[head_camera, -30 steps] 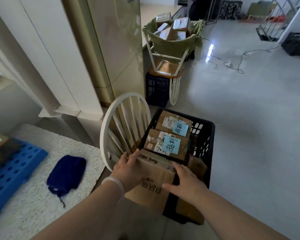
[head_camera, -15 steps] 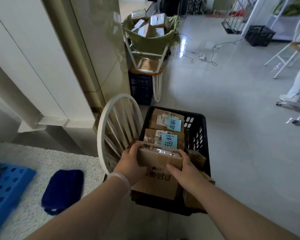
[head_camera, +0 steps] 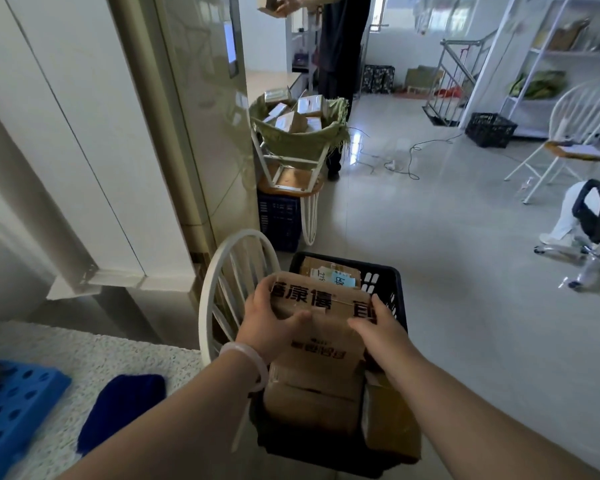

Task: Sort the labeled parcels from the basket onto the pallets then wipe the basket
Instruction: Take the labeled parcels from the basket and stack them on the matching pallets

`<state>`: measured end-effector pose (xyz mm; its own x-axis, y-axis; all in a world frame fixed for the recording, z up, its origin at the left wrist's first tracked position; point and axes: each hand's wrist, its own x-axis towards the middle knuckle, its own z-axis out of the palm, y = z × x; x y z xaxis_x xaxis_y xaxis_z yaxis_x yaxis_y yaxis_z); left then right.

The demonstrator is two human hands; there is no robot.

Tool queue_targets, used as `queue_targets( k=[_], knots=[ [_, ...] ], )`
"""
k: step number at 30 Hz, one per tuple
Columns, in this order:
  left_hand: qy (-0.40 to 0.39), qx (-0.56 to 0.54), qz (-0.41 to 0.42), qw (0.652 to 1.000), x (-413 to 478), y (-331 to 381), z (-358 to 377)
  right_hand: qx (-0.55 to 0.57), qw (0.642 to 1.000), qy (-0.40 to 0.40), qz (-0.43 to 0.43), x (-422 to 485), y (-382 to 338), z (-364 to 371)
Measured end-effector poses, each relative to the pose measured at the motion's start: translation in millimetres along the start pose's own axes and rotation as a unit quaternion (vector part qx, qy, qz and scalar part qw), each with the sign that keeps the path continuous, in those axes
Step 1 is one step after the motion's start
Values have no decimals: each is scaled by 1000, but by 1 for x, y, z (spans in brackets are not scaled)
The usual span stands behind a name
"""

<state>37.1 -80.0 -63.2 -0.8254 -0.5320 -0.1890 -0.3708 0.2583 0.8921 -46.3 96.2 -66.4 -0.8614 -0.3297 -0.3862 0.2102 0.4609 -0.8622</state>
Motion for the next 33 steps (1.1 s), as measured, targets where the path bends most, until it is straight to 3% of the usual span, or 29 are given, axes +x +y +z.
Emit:
queue_targets(
  k=[5, 12, 20, 27, 33],
  knots=[
    [-32, 45, -15, 998, 1, 10, -1, -22, 999, -6, -22, -1, -4, -7],
    [25, -23, -42, 999, 3, 4, 6, -53, 998, 13, -32, 3, -3, -10],
    [-10, 23, 1, 1000, 0, -1, 7, 55, 997, 40, 26, 13, 1, -9],
    [68, -8, 14, 998, 1, 0, 15, 114, 990, 65, 52, 22, 1, -5],
    [59, -43, 44, 996, -1, 4, 17, 150, 986, 34, 72, 21, 1, -5]
  ],
)
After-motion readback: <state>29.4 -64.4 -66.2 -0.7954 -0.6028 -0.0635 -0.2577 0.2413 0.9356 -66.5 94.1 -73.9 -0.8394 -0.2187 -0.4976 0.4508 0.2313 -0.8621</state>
